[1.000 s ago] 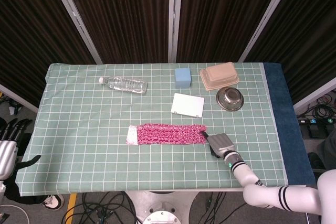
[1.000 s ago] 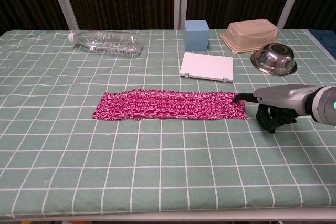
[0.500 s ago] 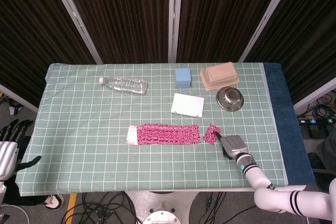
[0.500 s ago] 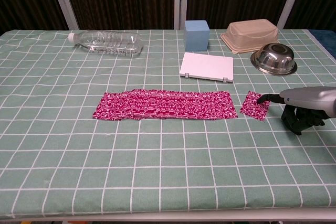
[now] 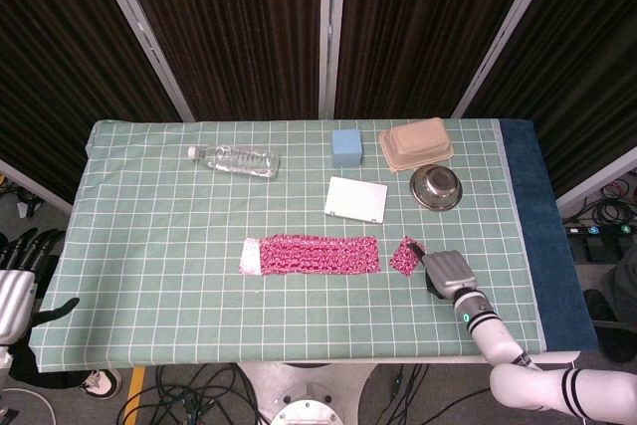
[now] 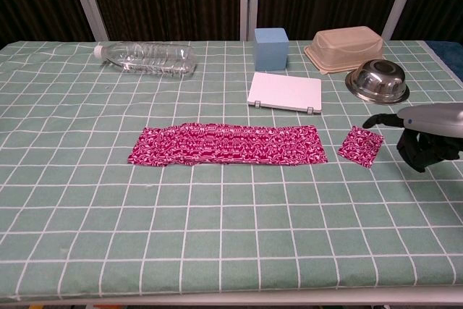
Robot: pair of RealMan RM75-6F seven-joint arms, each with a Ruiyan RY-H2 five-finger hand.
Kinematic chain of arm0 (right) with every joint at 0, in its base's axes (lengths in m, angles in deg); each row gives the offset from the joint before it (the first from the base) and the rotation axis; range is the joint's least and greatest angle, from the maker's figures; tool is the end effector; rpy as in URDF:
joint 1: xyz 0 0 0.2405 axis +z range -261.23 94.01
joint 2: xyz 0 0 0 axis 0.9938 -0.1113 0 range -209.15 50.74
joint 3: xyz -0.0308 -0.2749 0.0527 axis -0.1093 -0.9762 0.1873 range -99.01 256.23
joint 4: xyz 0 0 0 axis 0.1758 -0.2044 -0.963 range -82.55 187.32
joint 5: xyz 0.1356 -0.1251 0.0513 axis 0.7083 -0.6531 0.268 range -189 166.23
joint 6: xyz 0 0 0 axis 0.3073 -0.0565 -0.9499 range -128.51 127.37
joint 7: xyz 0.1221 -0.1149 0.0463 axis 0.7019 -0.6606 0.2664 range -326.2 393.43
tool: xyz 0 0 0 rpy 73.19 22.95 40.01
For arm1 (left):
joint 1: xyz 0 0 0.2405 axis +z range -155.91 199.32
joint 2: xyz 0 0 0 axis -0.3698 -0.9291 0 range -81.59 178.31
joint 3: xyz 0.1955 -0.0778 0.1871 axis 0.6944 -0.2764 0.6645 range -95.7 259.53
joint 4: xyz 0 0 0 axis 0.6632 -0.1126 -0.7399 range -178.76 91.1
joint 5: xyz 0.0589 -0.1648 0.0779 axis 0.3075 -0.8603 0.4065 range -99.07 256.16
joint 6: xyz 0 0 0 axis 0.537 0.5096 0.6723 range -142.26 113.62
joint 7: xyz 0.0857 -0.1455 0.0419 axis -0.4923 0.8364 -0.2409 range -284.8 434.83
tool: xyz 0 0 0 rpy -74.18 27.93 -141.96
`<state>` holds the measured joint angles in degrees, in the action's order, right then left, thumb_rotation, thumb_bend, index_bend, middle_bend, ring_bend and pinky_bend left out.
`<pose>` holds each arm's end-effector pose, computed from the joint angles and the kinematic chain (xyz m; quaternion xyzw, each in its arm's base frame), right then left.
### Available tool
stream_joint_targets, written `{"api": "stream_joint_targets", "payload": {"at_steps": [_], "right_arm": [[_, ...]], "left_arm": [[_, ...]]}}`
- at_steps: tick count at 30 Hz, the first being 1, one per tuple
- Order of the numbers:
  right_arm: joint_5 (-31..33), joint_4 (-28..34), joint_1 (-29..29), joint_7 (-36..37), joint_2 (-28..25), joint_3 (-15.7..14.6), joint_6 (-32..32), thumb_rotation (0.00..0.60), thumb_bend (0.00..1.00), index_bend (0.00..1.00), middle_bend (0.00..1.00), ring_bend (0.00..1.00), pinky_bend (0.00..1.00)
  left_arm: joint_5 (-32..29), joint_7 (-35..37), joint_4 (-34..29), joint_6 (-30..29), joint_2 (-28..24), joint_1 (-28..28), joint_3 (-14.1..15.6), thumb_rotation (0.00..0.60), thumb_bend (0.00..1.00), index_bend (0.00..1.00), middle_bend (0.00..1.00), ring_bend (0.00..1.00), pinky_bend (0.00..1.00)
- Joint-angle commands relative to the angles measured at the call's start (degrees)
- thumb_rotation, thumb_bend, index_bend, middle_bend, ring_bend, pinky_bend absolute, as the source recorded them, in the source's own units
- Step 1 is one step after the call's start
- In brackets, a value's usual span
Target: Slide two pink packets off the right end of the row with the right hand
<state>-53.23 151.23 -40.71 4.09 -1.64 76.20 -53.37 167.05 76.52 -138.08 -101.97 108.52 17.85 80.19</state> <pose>-0.2370 -0.3286 0.0079 0.7552 -0.4727 0.1795 0.4171 -0.3187 0.2015 0.2079 -0.6008 -0.3726 -0.3971 0.5852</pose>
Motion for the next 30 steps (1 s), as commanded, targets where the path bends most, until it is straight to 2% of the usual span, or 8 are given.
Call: {"api": "stream_joint_targets", "payload": {"at_steps": [1,6,16,23,30], "right_arm": [[-1.02,0.73,1.16,-1.03,1.57,1.20,-0.25,0.600,1.00,0.07,0.91,0.89,0.77],[2.92,0.13,3.90,-3.68,4.22,2.13,1.81,0.600,1.00,0.06,0.91,0.89,0.77],[10.98,-0.97,8.47,-8.34,7.33,2.01,3.03,0.600,1.00,0.06,0.91,0.89,0.77],[14.51,-0.41,10.16,-10.51,7.96,0.03,2.59,0.600,1.00,0.06,0.91,0.89,0.77],[14.42,1.76,9.65,-11.01,6.96,-2.18,0.44,0.600,1.00,0.07,0.91,0.89,0.77]], "left_arm": [[-0.08,-0.10,-0.12,0.01,-0.06,-0.02,-0.07,0.600,0.00,0.11,0.11,0.04,0.14],[-0.39,0.13,-0.08,0.06,-0.27,0.06,-0.11,0.600,0.00,0.11,0.11,0.04,0.14],[-1.22,0.34,-0.16,0.53,-0.31,-0.27,-0.64,0.600,0.00,0.11,0.11,0.04,0.14],[-1.17,0.96,0.14,0.22,-0.48,-0.01,-0.54,0.600,0.00,0.11,0.11,0.04,0.14],[-1.07,0.81,0.08,0.15,-0.45,0.01,-0.52,0.600,0.00,0.11,0.11,0.04,0.14]]}}
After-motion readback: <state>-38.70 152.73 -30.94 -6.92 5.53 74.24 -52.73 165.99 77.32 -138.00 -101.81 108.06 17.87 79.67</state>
